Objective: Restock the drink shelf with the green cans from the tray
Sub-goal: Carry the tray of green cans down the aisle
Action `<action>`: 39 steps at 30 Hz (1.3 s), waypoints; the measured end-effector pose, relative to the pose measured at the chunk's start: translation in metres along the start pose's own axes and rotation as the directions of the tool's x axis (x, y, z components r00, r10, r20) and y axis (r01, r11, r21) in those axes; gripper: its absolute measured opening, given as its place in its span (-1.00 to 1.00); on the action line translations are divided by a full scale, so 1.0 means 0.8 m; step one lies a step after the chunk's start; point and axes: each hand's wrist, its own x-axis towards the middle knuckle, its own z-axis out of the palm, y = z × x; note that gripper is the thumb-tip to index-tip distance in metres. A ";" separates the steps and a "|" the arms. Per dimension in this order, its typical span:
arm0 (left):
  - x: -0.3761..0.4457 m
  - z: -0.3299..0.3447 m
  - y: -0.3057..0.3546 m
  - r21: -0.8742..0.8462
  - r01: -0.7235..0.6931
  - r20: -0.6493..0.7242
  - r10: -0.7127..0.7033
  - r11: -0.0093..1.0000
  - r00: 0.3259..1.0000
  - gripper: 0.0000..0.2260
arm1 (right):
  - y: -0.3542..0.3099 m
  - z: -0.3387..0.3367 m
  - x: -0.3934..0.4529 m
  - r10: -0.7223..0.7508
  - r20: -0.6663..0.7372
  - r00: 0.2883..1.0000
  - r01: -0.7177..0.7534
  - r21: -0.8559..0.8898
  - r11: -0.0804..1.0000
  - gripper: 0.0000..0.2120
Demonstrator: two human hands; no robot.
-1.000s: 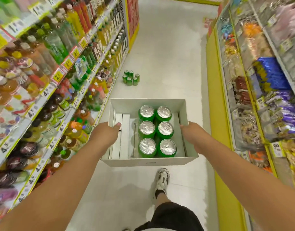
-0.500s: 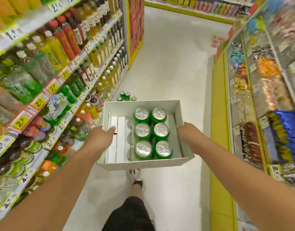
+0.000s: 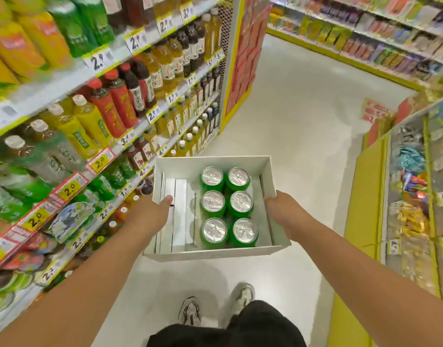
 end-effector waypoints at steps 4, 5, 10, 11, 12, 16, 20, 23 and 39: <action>0.052 0.009 0.035 -0.093 0.046 -0.079 -0.053 0.995 0.995 -0.54 | -0.053 -0.011 0.093 -0.009 0.089 0.996 0.010 -0.011 1.000 -0.79; 0.064 0.014 0.042 -0.123 0.056 -0.104 -0.069 0.991 0.992 -0.57 | -0.066 -0.012 0.115 -0.020 0.117 0.993 0.023 -0.025 0.999 -0.79; 0.121 0.059 0.064 -0.199 0.165 -0.225 -0.209 0.966 0.952 -0.60 | -0.124 -0.001 0.251 -0.081 0.291 0.953 0.126 -0.138 0.982 -0.77; 0.129 0.069 0.068 -0.224 0.196 -0.251 -0.251 0.955 0.935 -0.59 | -0.134 0.003 0.277 -0.089 0.327 0.941 0.149 -0.164 0.975 -0.77; 0.134 0.079 0.070 -0.253 0.229 -0.280 -0.298 0.940 0.913 -0.57 | -0.144 0.007 0.299 -0.095 0.364 0.927 0.177 -0.199 0.964 -0.77; 0.143 0.113 0.085 -0.305 0.418 -0.296 -0.502 0.856 0.812 -0.57 | -0.179 0.021 0.361 -0.116 0.484 0.867 0.296 -0.313 0.903 -0.74; 0.145 0.140 0.089 -0.370 0.500 -0.267 -0.605 0.783 0.750 -0.59 | -0.193 0.039 0.399 -0.111 0.563 0.819 0.373 -0.375 0.849 -0.76; 0.149 0.163 0.076 -0.460 0.528 -0.245 -0.674 0.713 0.696 -0.63 | -0.191 0.063 0.421 -0.086 0.599 0.796 0.391 -0.401 0.828 -0.76; 0.269 0.379 -0.110 -0.577 0.594 -0.207 -0.804 0.561 0.557 -0.56 | -0.021 0.274 0.601 -0.113 0.716 0.689 0.605 -0.482 0.634 -0.72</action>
